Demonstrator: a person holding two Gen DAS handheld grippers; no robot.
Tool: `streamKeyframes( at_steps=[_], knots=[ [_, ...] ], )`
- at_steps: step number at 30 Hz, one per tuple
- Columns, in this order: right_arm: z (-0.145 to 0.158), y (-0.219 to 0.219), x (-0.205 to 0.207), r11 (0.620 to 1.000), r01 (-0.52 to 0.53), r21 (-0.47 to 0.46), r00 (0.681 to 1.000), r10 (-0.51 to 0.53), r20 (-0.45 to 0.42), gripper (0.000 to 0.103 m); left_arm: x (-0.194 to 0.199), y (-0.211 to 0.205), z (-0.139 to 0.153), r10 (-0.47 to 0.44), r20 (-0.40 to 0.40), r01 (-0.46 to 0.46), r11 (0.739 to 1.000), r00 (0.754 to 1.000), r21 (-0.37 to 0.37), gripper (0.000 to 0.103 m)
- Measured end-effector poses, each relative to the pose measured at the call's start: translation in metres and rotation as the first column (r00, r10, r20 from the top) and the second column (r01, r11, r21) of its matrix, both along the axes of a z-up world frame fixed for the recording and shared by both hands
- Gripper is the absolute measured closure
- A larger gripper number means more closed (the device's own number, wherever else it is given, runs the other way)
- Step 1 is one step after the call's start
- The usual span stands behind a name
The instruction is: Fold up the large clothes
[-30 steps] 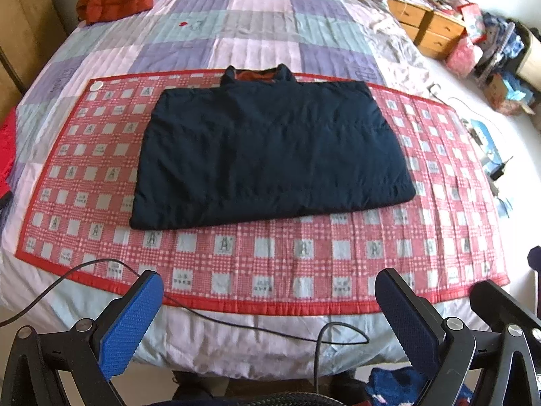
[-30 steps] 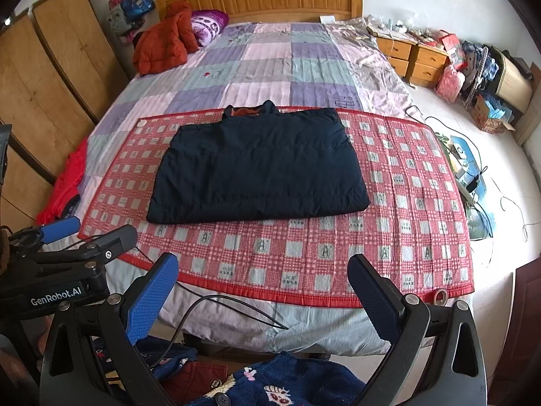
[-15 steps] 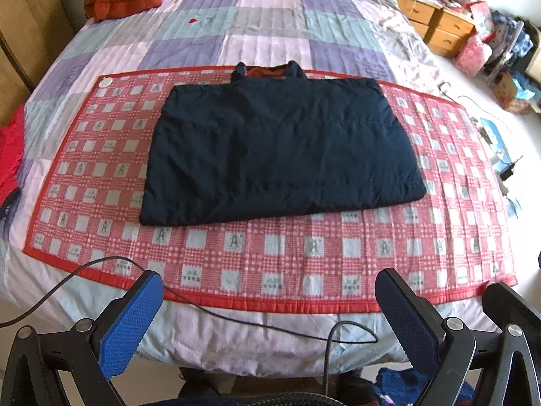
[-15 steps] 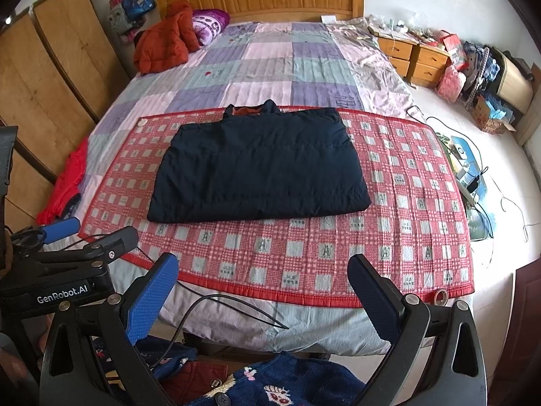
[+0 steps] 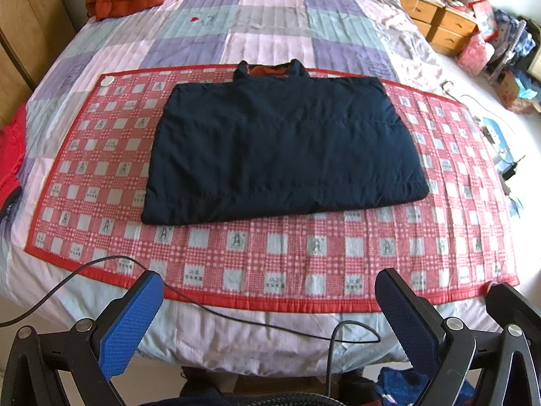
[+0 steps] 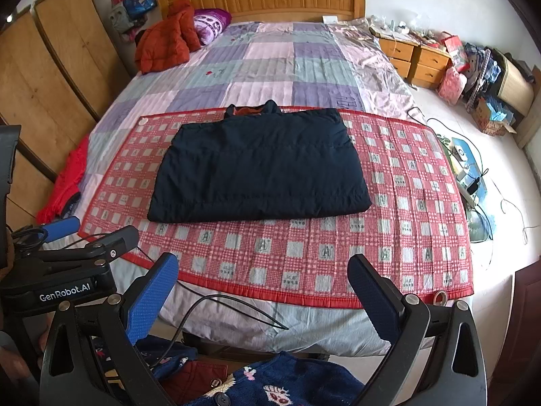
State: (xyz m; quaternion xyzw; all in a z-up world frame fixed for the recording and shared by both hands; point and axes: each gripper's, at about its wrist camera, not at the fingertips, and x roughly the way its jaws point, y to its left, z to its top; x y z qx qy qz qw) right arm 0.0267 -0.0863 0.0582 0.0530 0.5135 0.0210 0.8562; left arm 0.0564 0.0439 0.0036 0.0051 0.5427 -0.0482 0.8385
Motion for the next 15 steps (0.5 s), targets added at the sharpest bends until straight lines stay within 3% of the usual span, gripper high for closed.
streamKeyframes(
  at_steps=[15],
  knots=[
    [0.0001,-0.0003,0.001,1.0,-0.001,0.001,1.0,0.001,-0.004,0.001,-0.0006,0.0024,-0.0008,0.002,-0.002,-0.002,1.0,1.0,0.0,0.0]
  ],
)
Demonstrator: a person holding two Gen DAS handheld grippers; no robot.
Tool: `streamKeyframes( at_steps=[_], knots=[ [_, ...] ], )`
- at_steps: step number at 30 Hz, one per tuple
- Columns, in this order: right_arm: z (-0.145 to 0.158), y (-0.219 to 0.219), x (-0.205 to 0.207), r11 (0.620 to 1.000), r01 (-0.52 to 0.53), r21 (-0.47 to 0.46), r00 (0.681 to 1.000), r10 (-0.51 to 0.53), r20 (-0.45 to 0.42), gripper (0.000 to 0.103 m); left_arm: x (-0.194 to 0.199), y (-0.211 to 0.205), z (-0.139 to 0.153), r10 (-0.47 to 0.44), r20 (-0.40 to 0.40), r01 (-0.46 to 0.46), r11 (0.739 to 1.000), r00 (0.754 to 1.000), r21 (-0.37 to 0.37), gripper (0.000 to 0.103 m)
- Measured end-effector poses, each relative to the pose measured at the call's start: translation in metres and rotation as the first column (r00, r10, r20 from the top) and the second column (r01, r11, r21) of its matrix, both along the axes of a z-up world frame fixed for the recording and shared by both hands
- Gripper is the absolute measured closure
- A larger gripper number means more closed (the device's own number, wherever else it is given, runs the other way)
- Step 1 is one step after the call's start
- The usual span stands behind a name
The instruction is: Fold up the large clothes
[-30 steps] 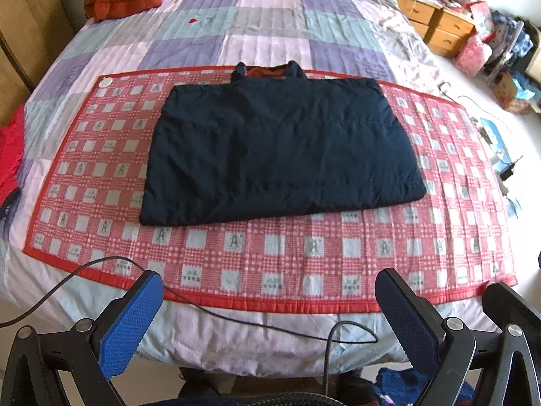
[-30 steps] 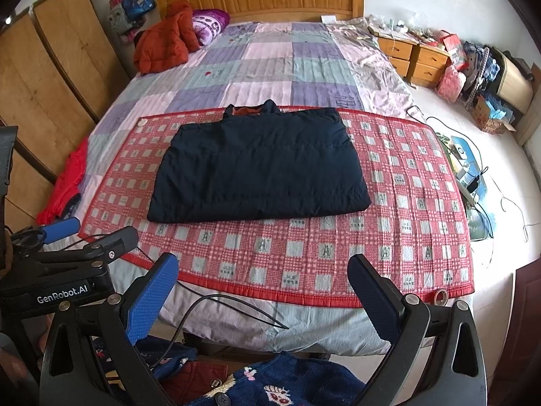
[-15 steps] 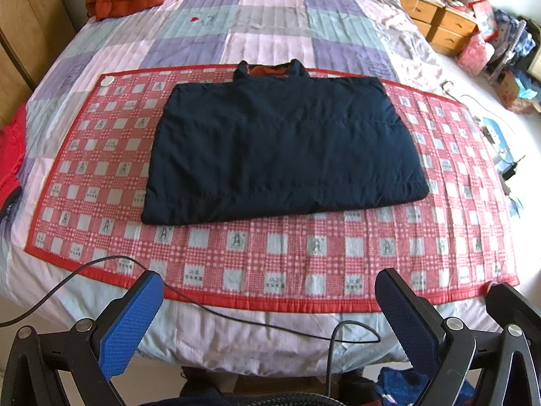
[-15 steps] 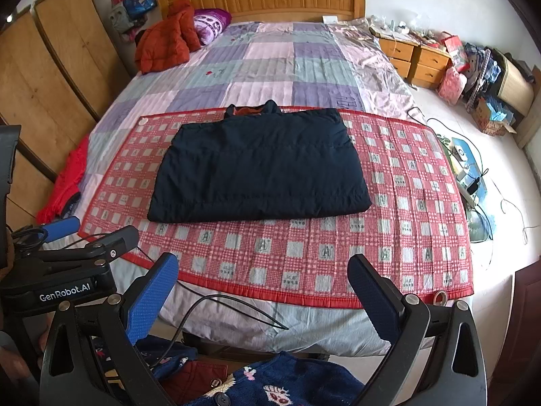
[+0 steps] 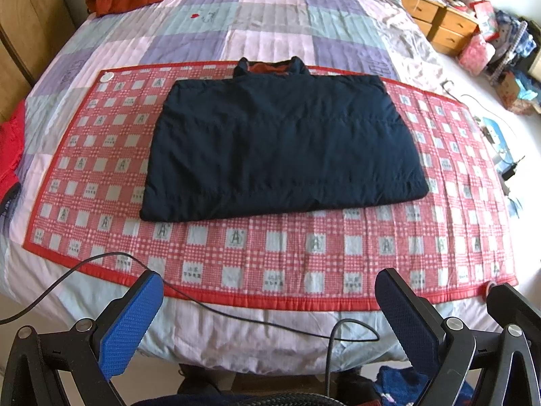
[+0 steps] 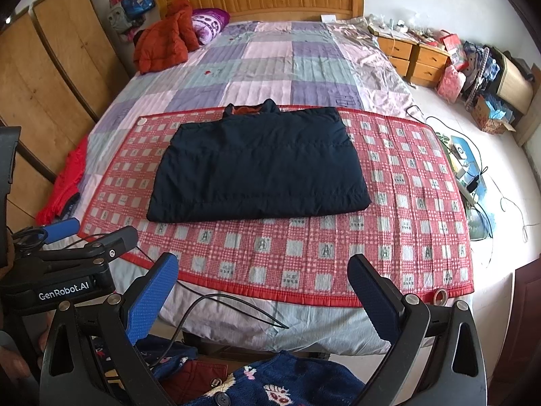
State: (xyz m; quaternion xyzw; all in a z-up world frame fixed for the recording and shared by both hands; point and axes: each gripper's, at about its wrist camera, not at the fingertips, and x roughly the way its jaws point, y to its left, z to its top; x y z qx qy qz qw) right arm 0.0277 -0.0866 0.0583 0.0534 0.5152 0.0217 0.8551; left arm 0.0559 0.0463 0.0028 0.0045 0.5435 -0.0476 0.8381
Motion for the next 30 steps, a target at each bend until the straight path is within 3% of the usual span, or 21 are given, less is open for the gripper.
streamKeyframes(
  at_steps=[30],
  knots=[
    [0.0009,0.0053,-0.0004,0.999,0.037,-0.004,0.999,-0.037,-0.003,0.001,0.0001,-0.0023,-0.001,0.0,-0.004,0.0,1.0,1.0,-0.005,0.0]
  ],
)
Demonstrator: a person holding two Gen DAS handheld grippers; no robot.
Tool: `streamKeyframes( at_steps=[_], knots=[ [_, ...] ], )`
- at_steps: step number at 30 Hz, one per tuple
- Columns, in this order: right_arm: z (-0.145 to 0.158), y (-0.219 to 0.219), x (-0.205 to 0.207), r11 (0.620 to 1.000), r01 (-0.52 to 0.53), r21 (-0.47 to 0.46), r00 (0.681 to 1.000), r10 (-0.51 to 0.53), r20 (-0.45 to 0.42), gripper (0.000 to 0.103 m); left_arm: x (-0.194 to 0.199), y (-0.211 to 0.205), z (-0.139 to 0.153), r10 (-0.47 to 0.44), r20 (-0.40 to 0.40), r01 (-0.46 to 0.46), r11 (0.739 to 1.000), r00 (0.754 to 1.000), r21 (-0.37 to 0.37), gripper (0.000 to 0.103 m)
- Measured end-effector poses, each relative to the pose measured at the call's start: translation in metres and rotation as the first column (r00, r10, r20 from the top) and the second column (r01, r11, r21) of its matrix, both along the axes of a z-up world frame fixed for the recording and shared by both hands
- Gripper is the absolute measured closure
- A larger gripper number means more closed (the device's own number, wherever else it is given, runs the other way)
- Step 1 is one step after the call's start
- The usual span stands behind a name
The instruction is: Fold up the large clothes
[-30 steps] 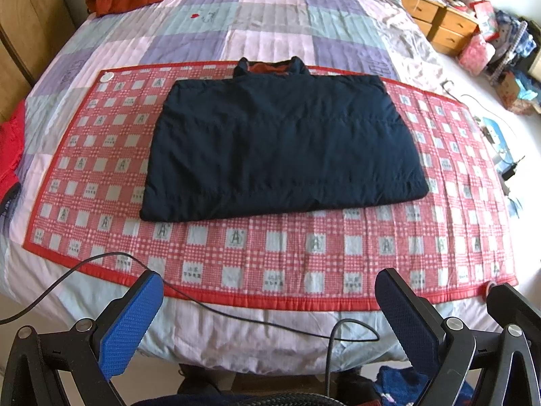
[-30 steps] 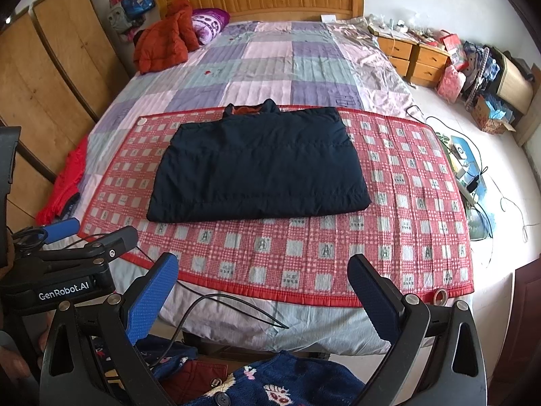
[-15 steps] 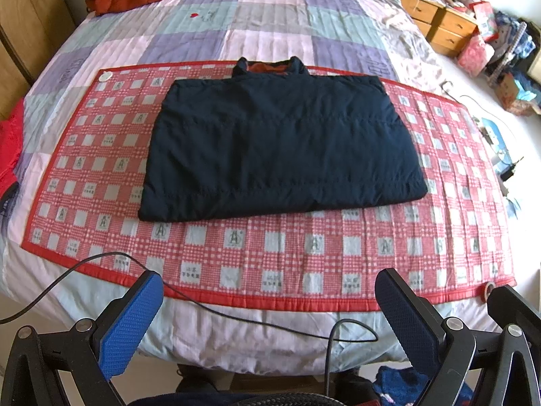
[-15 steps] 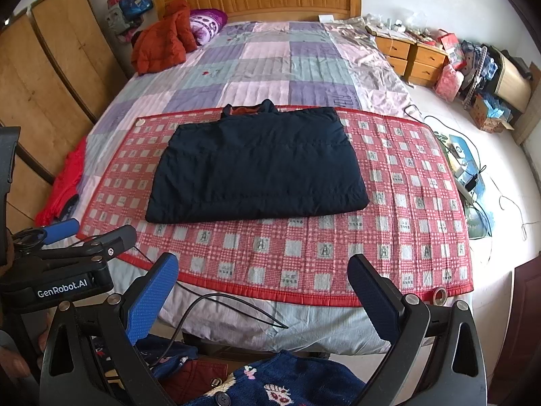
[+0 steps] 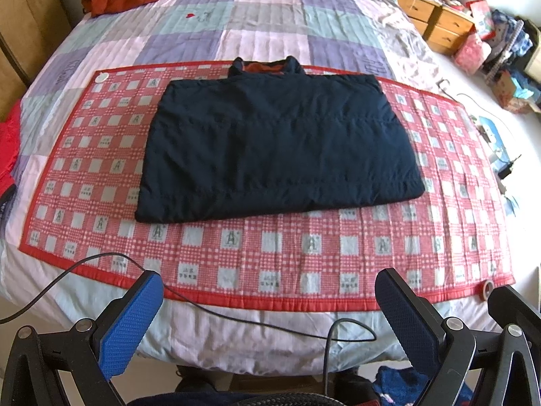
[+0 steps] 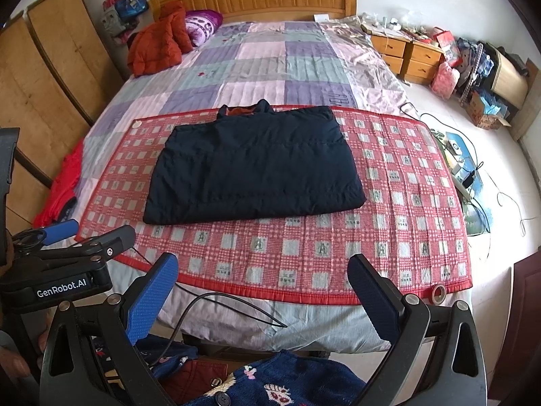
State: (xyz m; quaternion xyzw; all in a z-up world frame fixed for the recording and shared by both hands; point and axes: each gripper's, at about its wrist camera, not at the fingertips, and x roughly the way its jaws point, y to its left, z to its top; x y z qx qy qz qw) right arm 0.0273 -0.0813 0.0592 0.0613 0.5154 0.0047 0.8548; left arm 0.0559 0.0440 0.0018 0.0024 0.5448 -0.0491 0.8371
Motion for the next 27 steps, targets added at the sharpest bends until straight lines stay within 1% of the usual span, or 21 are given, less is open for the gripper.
streamKeyframes(
  at_steps=[27],
  knots=[
    [0.0002,0.0013,0.0001,1.0,0.001,0.0,1.0,-0.001,0.001,0.001,-0.0003,-0.0002,-0.0003,-0.001,-0.001,0.001,1.0,1.0,-0.003,0.0]
  ],
)
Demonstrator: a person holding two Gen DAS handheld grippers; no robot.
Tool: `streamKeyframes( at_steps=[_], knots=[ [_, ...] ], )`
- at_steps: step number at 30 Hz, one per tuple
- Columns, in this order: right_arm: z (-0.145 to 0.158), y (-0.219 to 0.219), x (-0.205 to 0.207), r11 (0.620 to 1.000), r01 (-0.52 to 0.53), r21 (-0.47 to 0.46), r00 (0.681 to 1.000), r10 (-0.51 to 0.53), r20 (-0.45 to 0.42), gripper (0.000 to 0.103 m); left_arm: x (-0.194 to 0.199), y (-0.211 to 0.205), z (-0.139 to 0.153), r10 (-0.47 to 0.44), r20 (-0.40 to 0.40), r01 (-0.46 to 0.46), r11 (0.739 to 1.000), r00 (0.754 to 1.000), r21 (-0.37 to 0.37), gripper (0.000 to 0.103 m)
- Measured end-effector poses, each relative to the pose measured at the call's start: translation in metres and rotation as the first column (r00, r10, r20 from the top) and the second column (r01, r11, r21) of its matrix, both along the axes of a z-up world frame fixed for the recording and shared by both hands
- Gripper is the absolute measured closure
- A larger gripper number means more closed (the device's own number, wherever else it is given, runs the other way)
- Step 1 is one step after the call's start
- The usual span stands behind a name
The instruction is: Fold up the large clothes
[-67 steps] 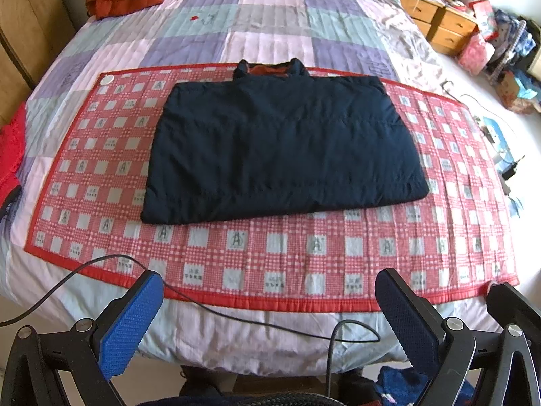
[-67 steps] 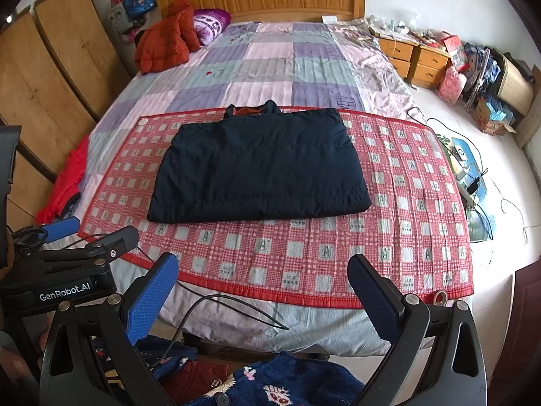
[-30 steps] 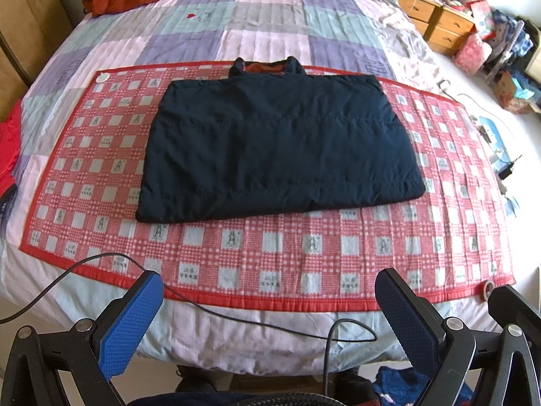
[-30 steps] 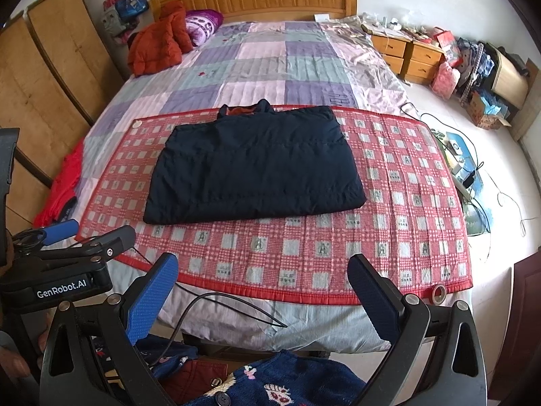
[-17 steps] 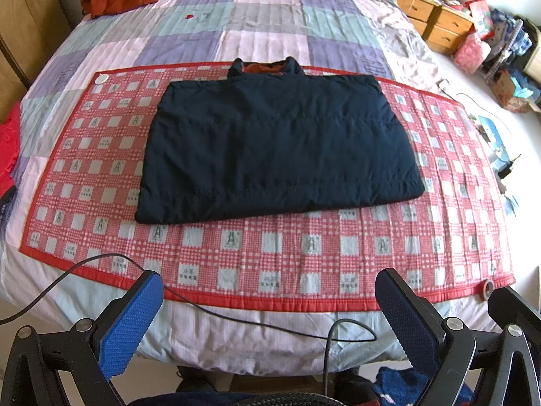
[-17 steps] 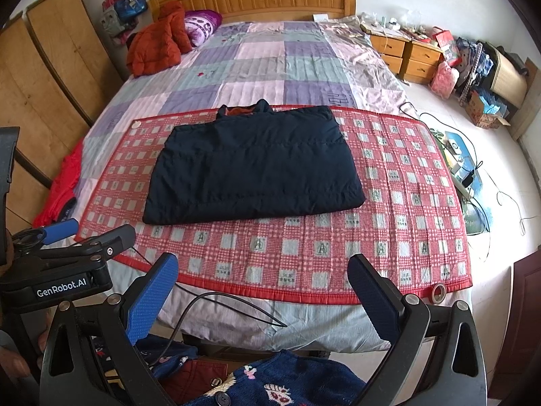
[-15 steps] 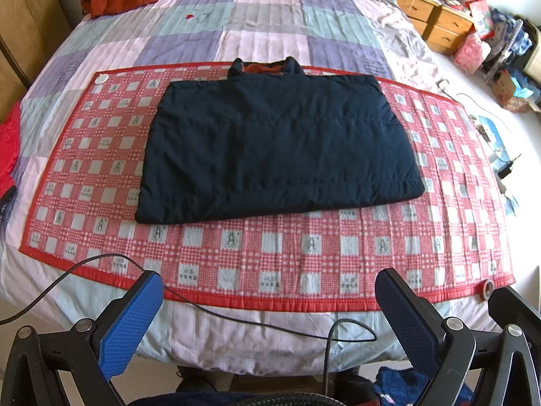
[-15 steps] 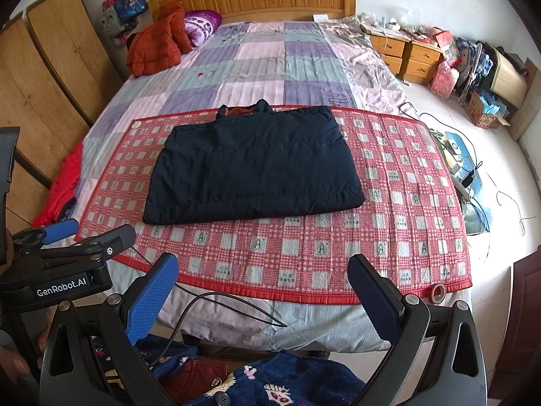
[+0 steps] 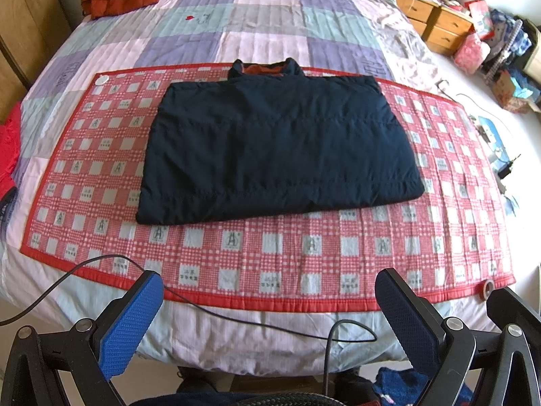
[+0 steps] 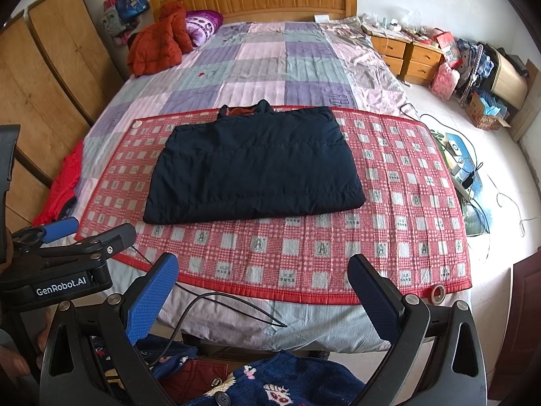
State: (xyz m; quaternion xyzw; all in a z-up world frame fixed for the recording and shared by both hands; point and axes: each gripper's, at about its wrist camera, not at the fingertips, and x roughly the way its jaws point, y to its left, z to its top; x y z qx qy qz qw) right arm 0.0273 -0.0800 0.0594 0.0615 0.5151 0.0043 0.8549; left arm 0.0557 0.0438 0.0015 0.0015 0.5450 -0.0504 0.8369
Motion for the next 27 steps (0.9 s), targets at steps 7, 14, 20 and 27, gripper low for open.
streamKeyframes(
  at_steps=[7,14,20,27],
  knots=[
    [0.0,0.0,0.0,1.0,-0.001,0.0,1.0,0.001,0.0,0.001,0.0,0.001,0.001,0.0,0.002,0.0,1.0,1.0,-0.002,0.0],
    [0.001,0.002,-0.001,1.0,0.004,-0.001,1.0,-0.004,0.005,0.001,-0.001,-0.013,0.016,-0.033,0.054,0.035,0.999,0.998,-0.036,0.0],
    [0.001,0.001,-0.001,1.0,0.004,-0.001,1.0,-0.004,0.005,0.001,-0.001,-0.007,0.017,-0.034,0.042,0.035,0.999,0.999,-0.028,0.0],
    [0.001,-0.001,-0.001,1.0,0.002,-0.001,1.0,-0.002,0.006,0.001,-0.002,-0.005,0.017,-0.07,0.033,0.071,0.996,0.997,-0.06,0.0]
  ],
)
